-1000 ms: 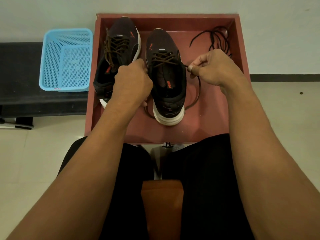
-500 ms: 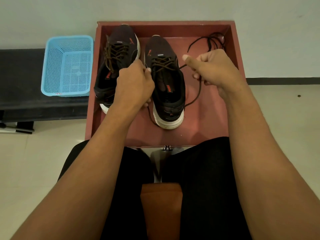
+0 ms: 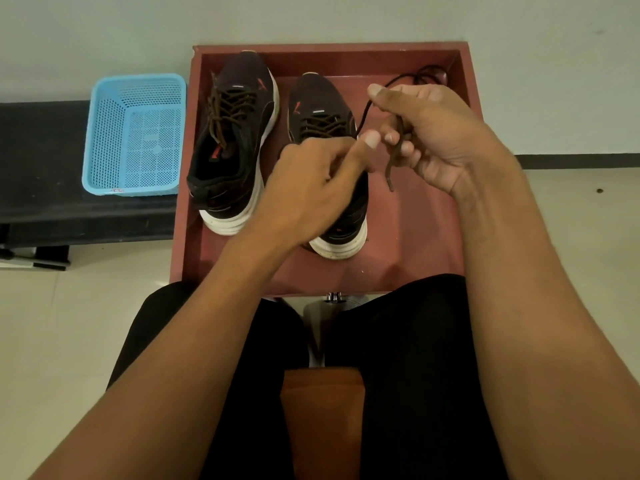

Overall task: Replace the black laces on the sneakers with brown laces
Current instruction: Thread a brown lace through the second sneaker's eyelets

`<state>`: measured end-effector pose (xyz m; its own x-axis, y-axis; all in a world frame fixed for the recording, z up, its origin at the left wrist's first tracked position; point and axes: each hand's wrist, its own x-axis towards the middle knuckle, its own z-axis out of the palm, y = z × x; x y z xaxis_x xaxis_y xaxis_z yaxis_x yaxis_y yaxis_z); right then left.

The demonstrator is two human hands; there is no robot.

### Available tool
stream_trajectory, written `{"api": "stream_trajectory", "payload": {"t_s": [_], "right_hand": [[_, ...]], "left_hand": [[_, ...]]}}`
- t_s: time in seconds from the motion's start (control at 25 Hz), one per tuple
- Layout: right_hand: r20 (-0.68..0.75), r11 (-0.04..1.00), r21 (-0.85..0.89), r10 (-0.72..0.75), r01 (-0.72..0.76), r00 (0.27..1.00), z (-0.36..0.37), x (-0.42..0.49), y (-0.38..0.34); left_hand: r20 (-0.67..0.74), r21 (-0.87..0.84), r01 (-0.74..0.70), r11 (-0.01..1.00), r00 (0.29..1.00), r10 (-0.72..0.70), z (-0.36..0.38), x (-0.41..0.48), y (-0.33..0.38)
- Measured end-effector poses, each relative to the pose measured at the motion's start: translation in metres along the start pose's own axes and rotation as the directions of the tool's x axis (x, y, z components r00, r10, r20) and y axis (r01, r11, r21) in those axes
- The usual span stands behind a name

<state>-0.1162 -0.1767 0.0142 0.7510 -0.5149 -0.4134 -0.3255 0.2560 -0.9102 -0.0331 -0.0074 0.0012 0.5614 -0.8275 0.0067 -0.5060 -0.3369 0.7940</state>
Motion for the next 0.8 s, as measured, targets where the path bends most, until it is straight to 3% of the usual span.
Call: {"api": "stream_trajectory", "payload": {"t_s": [0.16, 0.48, 0.6, 0.68, 0.72, 0.8], "right_hand": [[0.009, 1.0, -0.023, -0.021, 0.021, 1.0, 0.004, 0.001, 0.001], [-0.048, 0.984, -0.173, -0.054, 0.045, 0.997, -0.001, 0.011, 0.011], [-0.14, 0.868, -0.449, -0.304, 0.213, 0.942, -0.005, 0.015, 0.013], [-0.069, 0.721, -0.568, -0.523, 0.398, 0.849, -0.001, 0.012, 0.007], [0.013, 0.668, -0.58, -0.565, 0.466, 0.825, 0.002, 0.01, 0.003], [0.206, 0.627, -0.577, -0.508, 0.523, 0.836, 0.01, 0.006, -0.003]], "left_hand": [[0.126, -0.036, -0.016, 0.999, 0.992, 0.02, 0.002, 0.0, -0.001], [0.058, -0.054, 0.046, 0.998, 0.997, -0.043, -0.013, -0.002, -0.013], [0.018, -0.035, 0.061, 0.998, 0.998, -0.061, -0.019, -0.002, -0.016], [-0.035, -0.048, 0.105, 0.993, 0.994, -0.107, -0.022, -0.001, -0.018], [-0.056, -0.069, 0.136, 0.988, 0.989, -0.14, -0.023, 0.001, -0.019], [-0.081, -0.07, 0.176, 0.982, 0.98, -0.181, -0.025, 0.003, -0.024]]}}
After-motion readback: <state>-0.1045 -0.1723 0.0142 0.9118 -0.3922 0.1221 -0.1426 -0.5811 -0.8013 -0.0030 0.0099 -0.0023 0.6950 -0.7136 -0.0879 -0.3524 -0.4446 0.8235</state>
